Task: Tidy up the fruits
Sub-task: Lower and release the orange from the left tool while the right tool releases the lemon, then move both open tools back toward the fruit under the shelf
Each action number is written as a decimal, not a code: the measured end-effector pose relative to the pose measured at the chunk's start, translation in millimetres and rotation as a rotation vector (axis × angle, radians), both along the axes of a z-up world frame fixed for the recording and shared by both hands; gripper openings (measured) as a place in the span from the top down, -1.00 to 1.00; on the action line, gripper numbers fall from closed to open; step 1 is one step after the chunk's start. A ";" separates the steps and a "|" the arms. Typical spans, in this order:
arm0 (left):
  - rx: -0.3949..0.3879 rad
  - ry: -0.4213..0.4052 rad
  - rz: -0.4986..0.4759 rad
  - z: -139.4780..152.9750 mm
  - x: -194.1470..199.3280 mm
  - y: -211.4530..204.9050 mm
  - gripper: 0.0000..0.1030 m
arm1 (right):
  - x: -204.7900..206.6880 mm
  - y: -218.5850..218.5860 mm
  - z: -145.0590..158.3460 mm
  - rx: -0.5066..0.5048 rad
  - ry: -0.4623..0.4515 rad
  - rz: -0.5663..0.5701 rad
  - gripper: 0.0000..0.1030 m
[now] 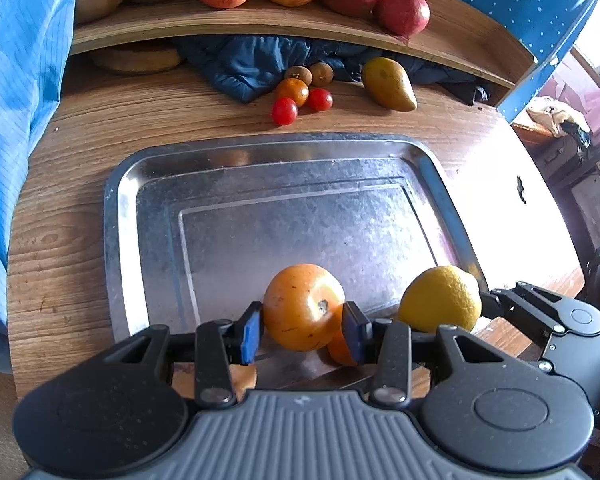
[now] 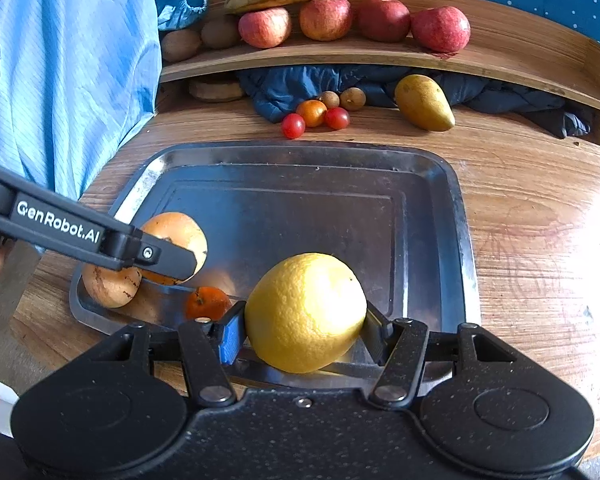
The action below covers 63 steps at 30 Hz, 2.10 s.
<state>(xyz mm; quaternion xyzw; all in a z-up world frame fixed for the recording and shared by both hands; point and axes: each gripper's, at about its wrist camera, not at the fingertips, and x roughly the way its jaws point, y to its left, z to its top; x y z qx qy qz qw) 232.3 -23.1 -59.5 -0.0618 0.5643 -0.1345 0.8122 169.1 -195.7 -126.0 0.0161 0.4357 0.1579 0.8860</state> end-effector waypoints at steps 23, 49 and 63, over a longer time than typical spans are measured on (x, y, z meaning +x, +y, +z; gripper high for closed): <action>0.021 0.012 -0.096 0.5 -5.4 -1.8 0.10 | -0.3 2.1 -2.0 -0.011 0.011 -0.058 -0.18; 0.023 -0.104 -0.147 37.2 -36.6 32.1 -0.52 | -32.0 16.2 30.3 -0.038 -0.089 -0.051 -0.87; 0.220 -0.056 -0.214 20.7 -60.5 52.1 -0.98 | -40.6 29.3 17.8 -0.275 -0.001 -0.017 -0.99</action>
